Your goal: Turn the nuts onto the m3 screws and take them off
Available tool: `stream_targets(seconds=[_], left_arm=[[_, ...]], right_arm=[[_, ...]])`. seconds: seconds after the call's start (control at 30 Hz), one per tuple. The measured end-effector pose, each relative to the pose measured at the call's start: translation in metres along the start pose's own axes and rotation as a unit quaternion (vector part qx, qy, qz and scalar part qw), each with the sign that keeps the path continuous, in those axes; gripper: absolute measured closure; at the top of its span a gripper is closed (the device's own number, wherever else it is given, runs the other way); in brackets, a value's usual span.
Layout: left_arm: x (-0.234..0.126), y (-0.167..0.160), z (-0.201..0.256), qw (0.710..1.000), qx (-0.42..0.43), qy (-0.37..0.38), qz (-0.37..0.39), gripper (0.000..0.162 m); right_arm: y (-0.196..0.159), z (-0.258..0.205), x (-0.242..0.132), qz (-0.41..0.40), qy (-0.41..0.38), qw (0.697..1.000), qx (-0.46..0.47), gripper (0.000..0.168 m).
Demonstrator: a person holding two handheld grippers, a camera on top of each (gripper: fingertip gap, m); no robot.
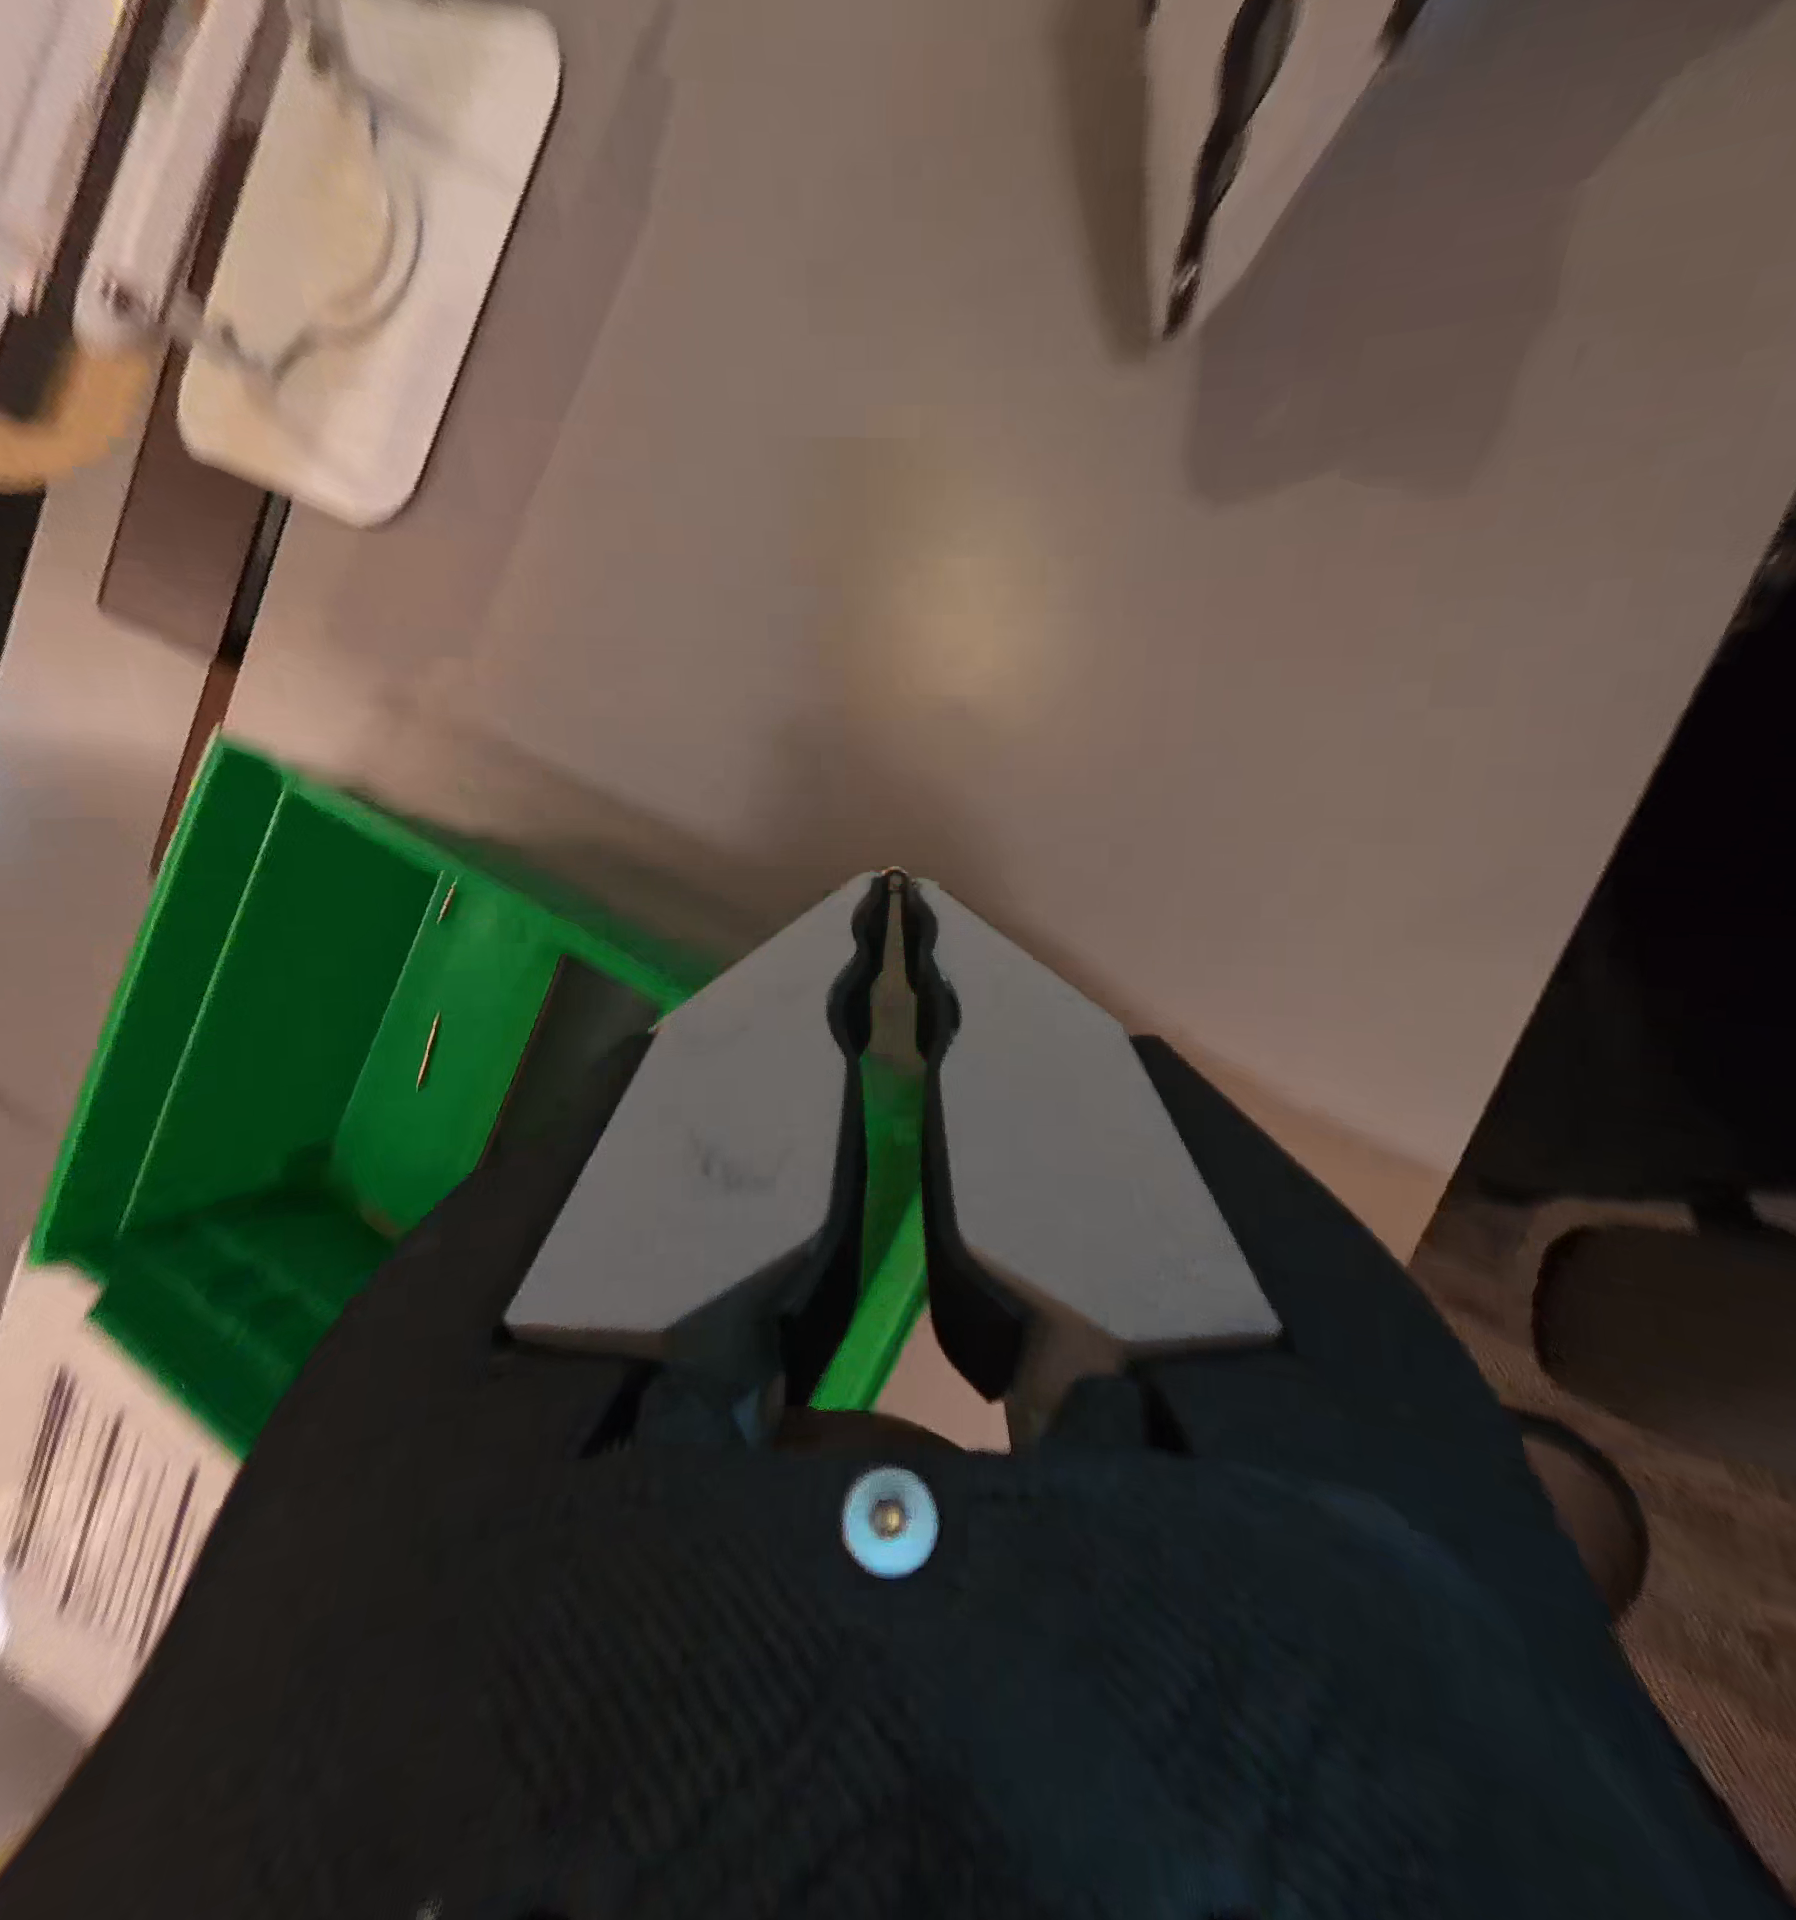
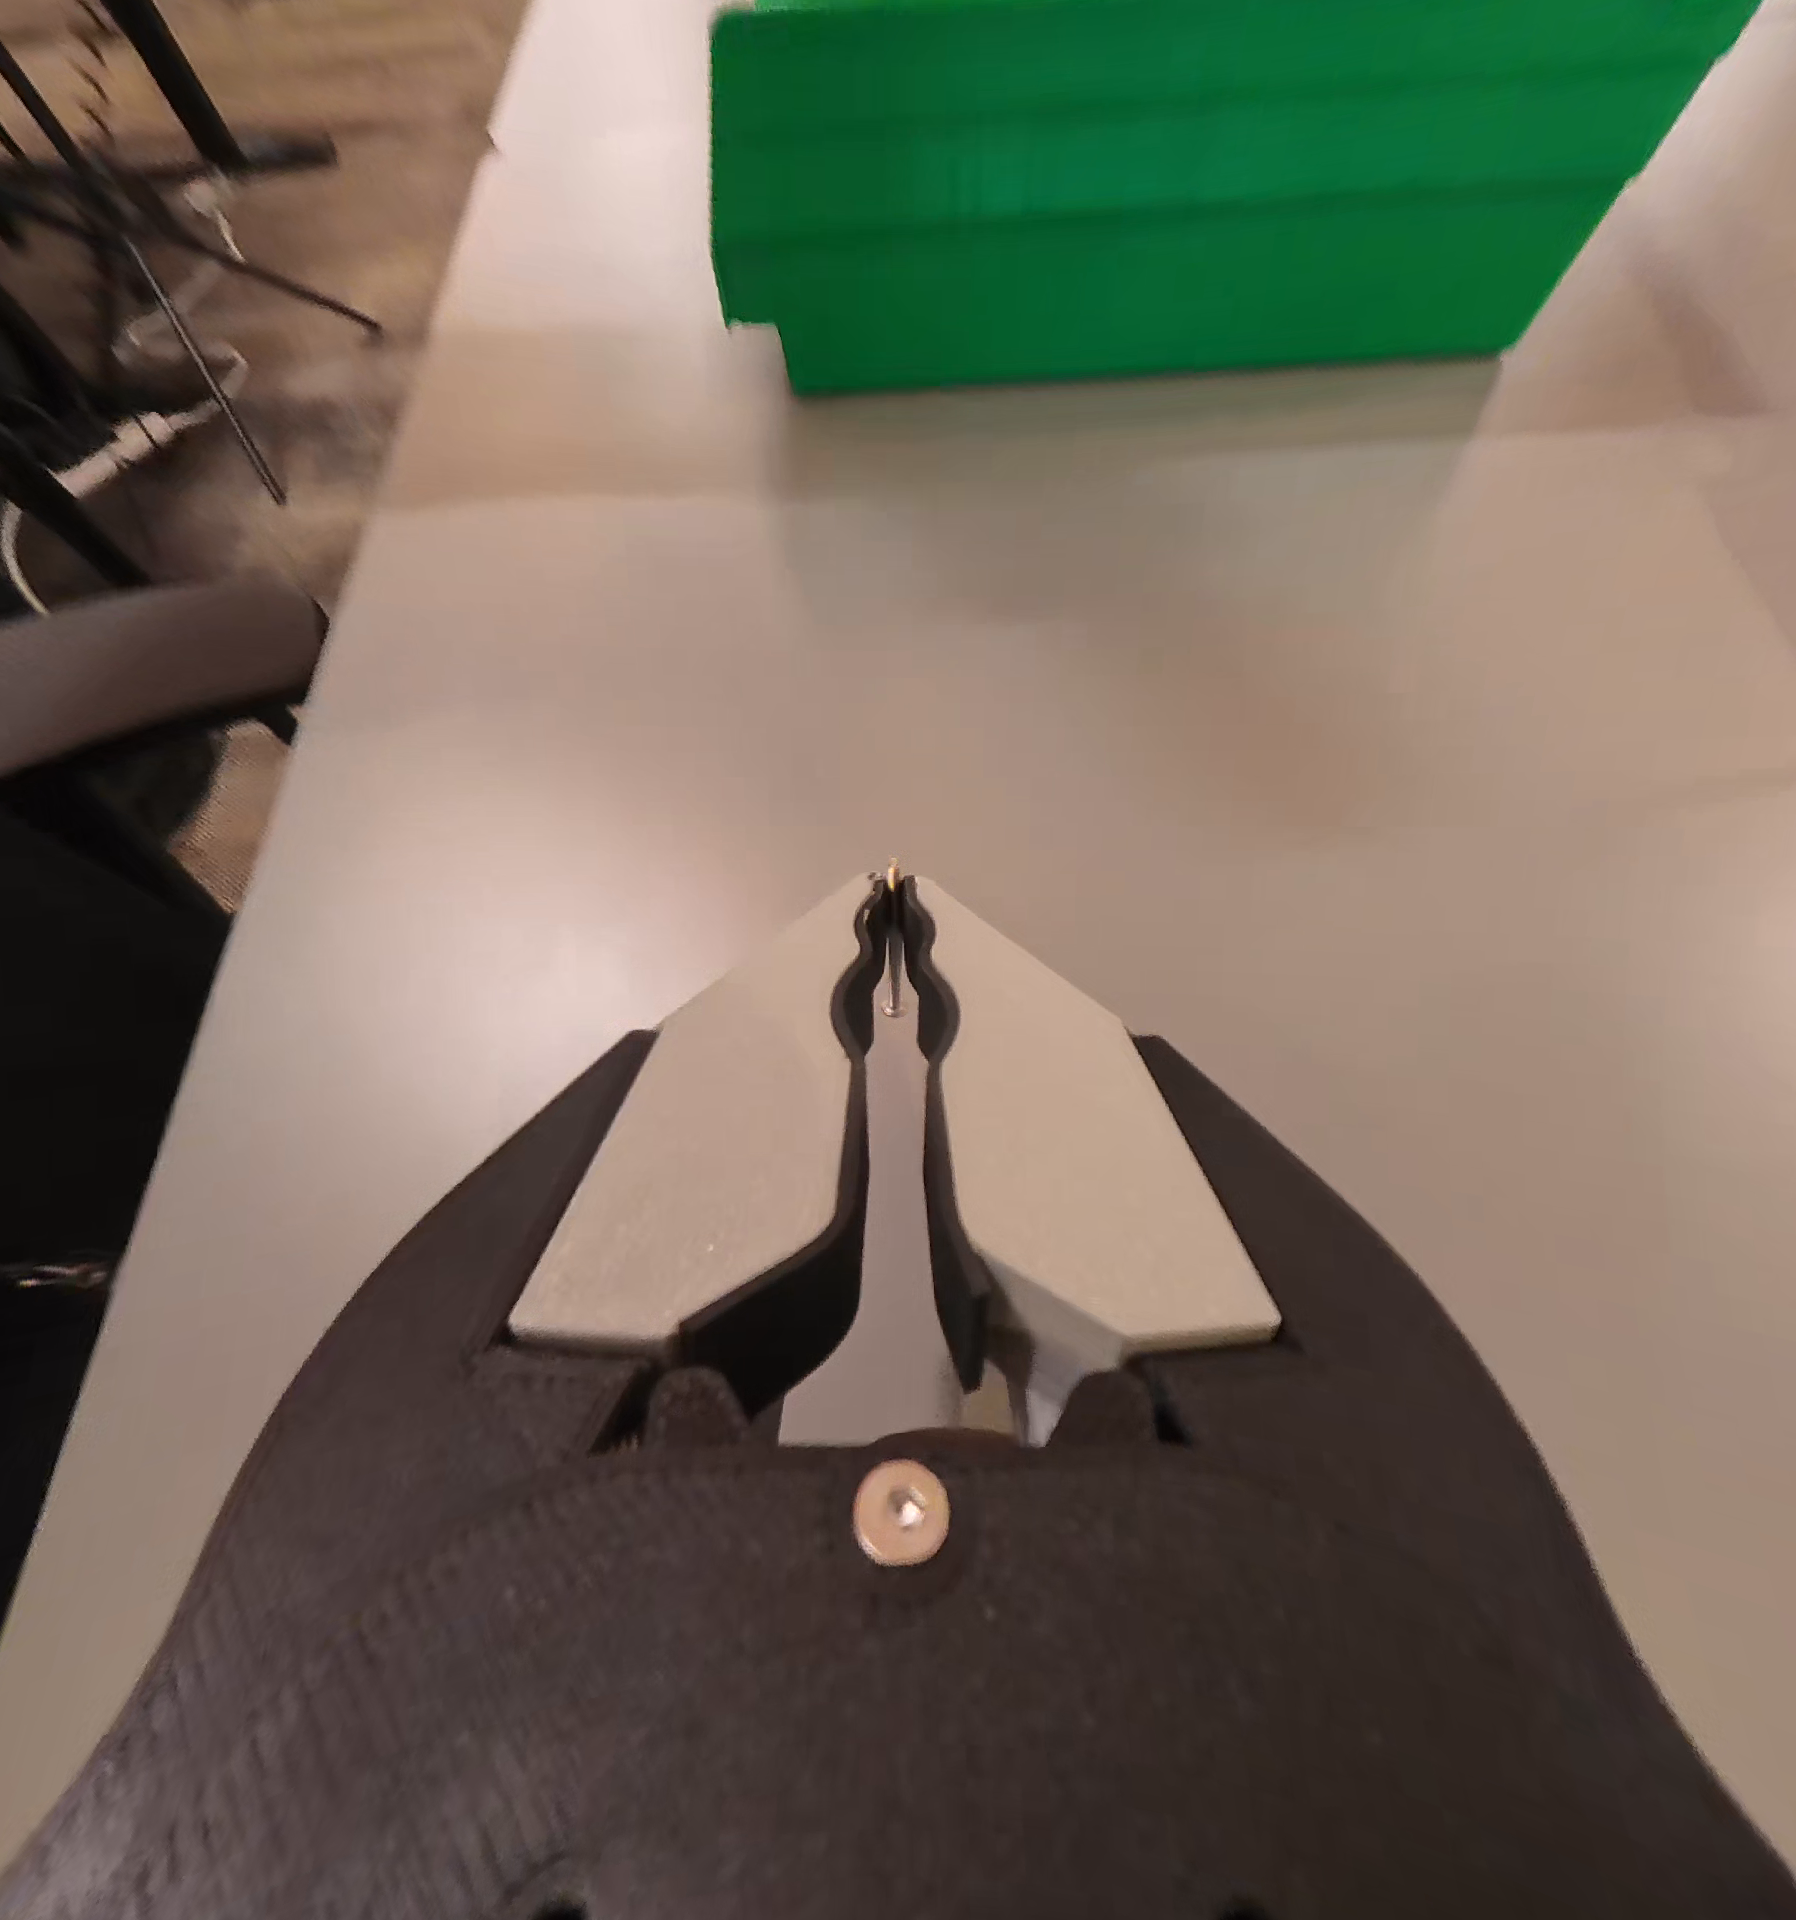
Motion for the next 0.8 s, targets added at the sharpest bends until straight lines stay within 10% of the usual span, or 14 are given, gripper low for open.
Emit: stream_targets(seconds=[0.37, 0.8], left_arm=[[0.092, 0.095, 0.053, 0.969, 0.009, -0.094, 0.227, 0.161], [0.127, 0.129, 0.041, 0.922, -0.023, -0.137, 0.362, 0.162]], right_arm=[[-0.021, 0.005, 0.019, -0.062, -0.018, 0.998, -0.018, 0.168], [-0.036, 0.018, 0.010, -0.058, -0.010, 0.998, 0.012, 0.165]])
Point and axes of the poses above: each gripper's, where its closed fingertips meet, x out along the fingers, y out of its top, z = x × y across the jaws, the point moved 2 cm from there along -x, back along the fingers, and after that the axes turned 4 degrees about -y, right-handed, at the moved point
